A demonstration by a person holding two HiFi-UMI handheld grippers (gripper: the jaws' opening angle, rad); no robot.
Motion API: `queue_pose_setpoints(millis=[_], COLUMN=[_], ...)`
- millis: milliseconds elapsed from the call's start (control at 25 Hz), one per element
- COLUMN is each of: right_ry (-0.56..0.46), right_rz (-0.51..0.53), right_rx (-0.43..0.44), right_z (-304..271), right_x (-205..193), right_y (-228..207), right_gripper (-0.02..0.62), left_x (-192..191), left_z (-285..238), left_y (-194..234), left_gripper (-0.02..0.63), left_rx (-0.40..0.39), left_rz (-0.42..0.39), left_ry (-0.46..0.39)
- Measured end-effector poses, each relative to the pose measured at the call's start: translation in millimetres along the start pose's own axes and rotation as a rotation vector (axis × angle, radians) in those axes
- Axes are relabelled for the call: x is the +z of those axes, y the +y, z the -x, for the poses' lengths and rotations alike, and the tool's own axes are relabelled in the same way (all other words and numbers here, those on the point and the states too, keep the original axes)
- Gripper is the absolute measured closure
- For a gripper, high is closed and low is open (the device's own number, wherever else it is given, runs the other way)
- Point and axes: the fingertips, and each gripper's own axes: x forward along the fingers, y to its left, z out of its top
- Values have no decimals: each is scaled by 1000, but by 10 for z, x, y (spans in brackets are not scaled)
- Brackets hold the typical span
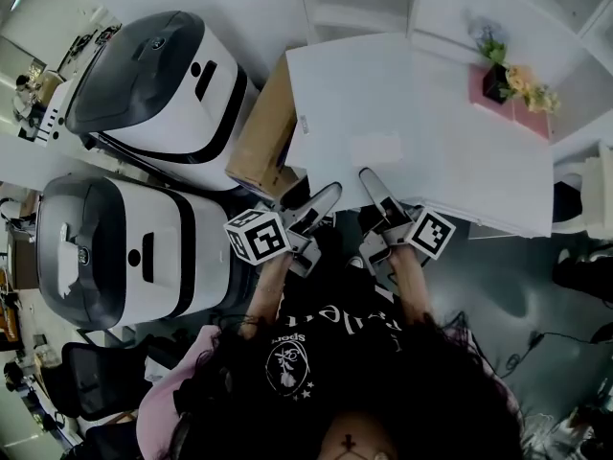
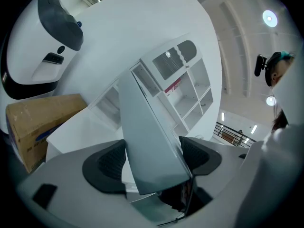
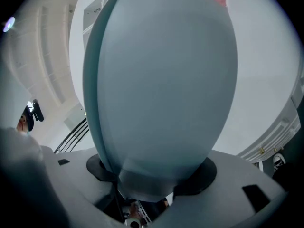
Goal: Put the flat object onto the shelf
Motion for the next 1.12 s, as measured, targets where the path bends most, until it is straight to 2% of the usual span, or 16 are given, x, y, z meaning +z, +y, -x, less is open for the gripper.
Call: queue_pose_setpoints(millis=[360,680,1120], right_ry=[-25,-47,-111], right_rz=[25,16,-9], right_rx=[-26,-44,-80], right_z=[-535,-1011,-1357], right_x=[480,745,1002], right_y=[-141,-301,-498], right_gripper=[279,279,279], left_x=[497,907,1226], left_z=[-527,-848,-1198], left_y=[259,542,794], left_gripper=[222,222,222], left_rx=[-51,-73,-115], left_rz=[5,3,3], left_ry=[19,39,92])
